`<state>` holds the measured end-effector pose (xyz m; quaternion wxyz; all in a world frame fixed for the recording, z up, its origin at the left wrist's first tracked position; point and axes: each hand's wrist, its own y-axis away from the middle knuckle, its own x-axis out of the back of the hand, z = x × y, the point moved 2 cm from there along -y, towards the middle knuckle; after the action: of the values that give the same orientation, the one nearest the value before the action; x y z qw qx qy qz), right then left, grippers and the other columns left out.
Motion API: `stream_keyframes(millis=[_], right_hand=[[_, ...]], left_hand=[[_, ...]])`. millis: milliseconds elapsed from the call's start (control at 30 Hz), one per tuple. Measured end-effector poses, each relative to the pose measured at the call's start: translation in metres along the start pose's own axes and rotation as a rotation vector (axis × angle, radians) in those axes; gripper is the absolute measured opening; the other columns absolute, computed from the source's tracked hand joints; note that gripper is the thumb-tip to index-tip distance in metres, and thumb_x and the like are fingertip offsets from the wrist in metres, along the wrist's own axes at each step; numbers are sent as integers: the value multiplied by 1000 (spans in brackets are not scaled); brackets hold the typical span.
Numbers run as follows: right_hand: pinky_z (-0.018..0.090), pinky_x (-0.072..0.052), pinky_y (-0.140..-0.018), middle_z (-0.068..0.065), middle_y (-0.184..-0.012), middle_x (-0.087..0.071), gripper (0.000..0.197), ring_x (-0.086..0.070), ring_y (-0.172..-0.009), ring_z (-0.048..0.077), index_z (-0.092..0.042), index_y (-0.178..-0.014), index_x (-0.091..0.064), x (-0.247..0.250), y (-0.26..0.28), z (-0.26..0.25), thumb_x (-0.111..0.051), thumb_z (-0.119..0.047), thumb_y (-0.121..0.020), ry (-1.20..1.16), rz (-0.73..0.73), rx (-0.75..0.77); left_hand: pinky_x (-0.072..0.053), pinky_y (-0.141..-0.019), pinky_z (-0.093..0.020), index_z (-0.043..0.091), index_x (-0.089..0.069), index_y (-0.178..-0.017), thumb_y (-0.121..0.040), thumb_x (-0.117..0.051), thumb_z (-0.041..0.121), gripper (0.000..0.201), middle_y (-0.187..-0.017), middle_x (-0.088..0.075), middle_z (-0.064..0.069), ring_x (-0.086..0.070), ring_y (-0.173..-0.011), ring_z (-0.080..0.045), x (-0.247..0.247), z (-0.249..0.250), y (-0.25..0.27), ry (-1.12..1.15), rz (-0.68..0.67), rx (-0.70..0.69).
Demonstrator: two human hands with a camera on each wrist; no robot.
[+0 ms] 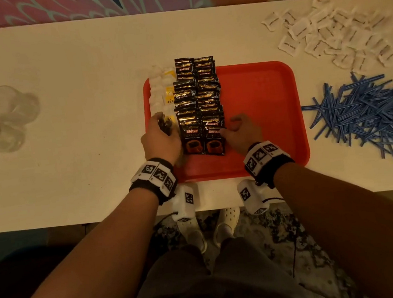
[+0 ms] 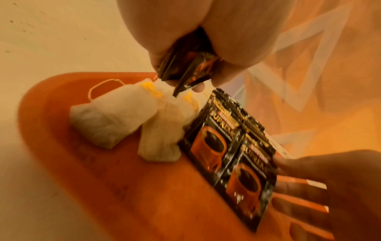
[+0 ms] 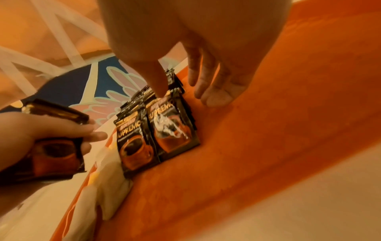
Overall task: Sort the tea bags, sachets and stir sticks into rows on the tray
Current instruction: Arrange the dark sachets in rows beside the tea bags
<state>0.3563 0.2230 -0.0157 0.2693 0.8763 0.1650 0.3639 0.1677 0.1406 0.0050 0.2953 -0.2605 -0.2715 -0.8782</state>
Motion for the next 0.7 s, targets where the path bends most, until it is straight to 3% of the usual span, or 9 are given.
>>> stream_keyframes(millis=[133, 233, 300, 367, 433, 500, 567, 633, 700], right_hand=[[38, -42, -103, 7, -150, -41, 64, -44, -132, 28, -19, -149, -33, 4, -20, -20, -57, -23, -90, -56, -50, -9], [51, -49, -98, 10, -136, -54, 62, -56, -118, 33, -19, -145, -40, -4, -36, -36, -53, -20, -84, -57, -102, -3], [52, -53, -90, 10, -122, -62, 55, -61, -108, 35, -25, -132, -50, -10, -51, -41, -52, -22, -77, -21, -123, 13], [52, -50, -93, 9, -122, -61, 56, -59, -111, 36, -30, -126, -51, -20, -79, -34, -50, -26, -70, 29, -143, 21], [54, -49, -94, 7, -126, -59, 62, -57, -114, 35, -33, -127, -50, -25, -94, -31, -49, -27, -65, 44, -156, 12], [51, -53, -87, 4, -121, -61, 64, -61, -106, 33, -34, -127, -50, -27, -107, -24, -49, -23, -64, 24, -154, 8], [52, -54, -86, 4, -120, -60, 65, -61, -107, 33, -36, -126, -51, -22, -104, -27, -49, -22, -62, 0, -127, 3], [53, -54, -87, 6, -118, -62, 53, -61, -106, 34, -32, -117, -56, -14, -90, -39, -51, -18, -67, -16, -126, 11], [51, -54, -89, 9, -110, -64, 30, -63, -100, 32, -28, -100, -60, 1, -54, -64, -53, -7, -79, -46, -104, 42]], left_hand=[[-44, -97, -29, 17, -55, -136, -97, -56, 24, 39, -129, -63, -8, -58, -119, -28, 2, 13, -16, -68, -71, -32], [-39, -81, -24, 15, -62, -112, -97, -55, 18, 17, -103, -64, 0, -59, -99, -20, -3, 20, -20, -100, -167, -39], [-41, -82, -25, 18, -62, -111, -96, -57, 16, 16, -101, -62, 2, -57, -96, -17, -8, 22, -22, -90, -218, -30], [-44, -83, -27, 21, -60, -106, -95, -57, 16, 12, -102, -64, 1, -59, -97, -19, -10, 24, -23, -73, -231, -39], [-42, -81, -25, 19, -61, -110, -96, -57, 17, 16, -102, -62, 2, -56, -93, -16, -9, 25, -24, -70, -219, -38], [-39, -80, -25, 15, -61, -117, -97, -57, 18, 21, -101, -59, 3, -53, -91, -14, -6, 26, -25, -78, -192, -11], [-43, -82, -29, 16, -62, -114, -96, -57, 18, 19, -100, -61, 2, -57, -93, -17, -2, 26, -28, -64, -163, 14], [-50, -88, -36, 17, -63, -111, -94, -59, 19, 17, -99, -63, 1, -62, -97, -24, 6, 22, -30, -36, -105, 28], [-51, -92, -38, 19, -62, -118, -93, -61, 20, 25, -105, -66, 0, -63, -101, -24, 17, 15, -30, -12, -23, 37]])
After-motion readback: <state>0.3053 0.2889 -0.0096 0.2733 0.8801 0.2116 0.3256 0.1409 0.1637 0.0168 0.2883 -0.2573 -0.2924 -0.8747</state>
